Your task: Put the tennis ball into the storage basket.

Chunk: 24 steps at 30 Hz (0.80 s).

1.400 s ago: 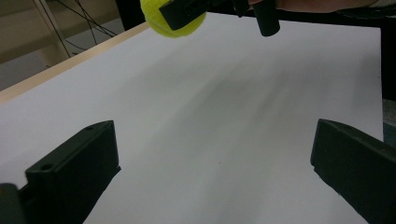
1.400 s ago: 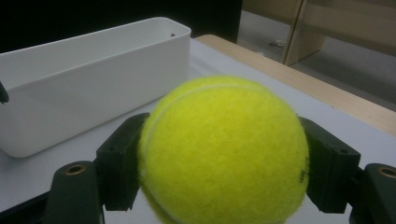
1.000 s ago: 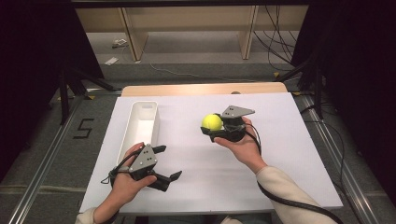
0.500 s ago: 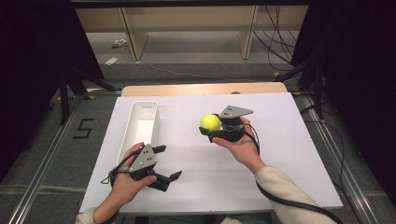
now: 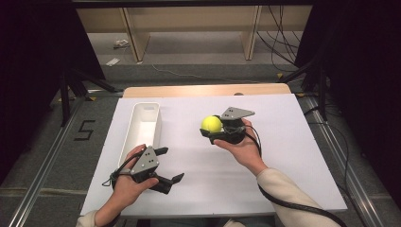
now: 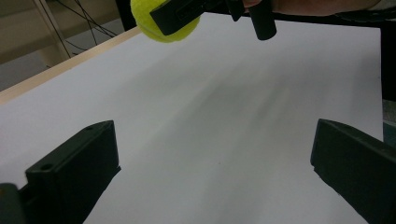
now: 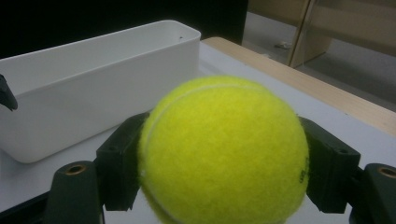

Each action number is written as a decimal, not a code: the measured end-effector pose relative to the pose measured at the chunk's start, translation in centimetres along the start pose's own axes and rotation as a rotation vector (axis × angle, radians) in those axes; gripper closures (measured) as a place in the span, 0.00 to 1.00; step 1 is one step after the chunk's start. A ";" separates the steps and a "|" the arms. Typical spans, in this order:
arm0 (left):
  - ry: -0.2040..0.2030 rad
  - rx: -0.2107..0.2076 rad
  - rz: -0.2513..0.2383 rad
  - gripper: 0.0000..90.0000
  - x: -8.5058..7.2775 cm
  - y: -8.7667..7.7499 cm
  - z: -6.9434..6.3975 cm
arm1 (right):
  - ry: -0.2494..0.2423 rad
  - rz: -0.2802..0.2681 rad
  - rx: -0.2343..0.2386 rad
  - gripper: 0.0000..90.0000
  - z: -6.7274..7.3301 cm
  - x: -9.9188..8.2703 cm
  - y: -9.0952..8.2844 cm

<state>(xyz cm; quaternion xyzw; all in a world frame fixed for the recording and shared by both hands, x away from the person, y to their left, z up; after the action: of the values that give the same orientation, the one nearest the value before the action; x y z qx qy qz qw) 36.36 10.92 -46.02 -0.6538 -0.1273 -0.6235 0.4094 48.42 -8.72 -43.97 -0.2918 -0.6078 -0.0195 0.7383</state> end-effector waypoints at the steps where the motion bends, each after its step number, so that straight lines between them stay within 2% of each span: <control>1: 0.000 0.000 0.000 0.01 0.0 0.0 0.0 | 0.001 0.000 0.001 0.30 0.0 0.0 0.0; 24: 0.002 -0.003 0.000 0.01 0.0 0.0 -0.1 | -0.001 -0.004 0.019 0.30 0.4 0.5 1.2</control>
<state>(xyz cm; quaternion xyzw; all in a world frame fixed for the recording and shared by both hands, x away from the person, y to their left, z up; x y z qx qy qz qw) 36.26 10.85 -45.99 -0.6538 -0.1263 -0.6242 0.4086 48.61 -7.39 -43.95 -0.2835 -0.6089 -0.0152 0.7407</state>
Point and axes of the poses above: each handheld gripper's, and its own axes: y roughly forward along the jaws, x roughly out of its top, z roughly to its left, the point moved 6 cm from there along y, roughly forward along the jaws, and after that the axes turned 11 degrees about x, right-handed, at the moved point
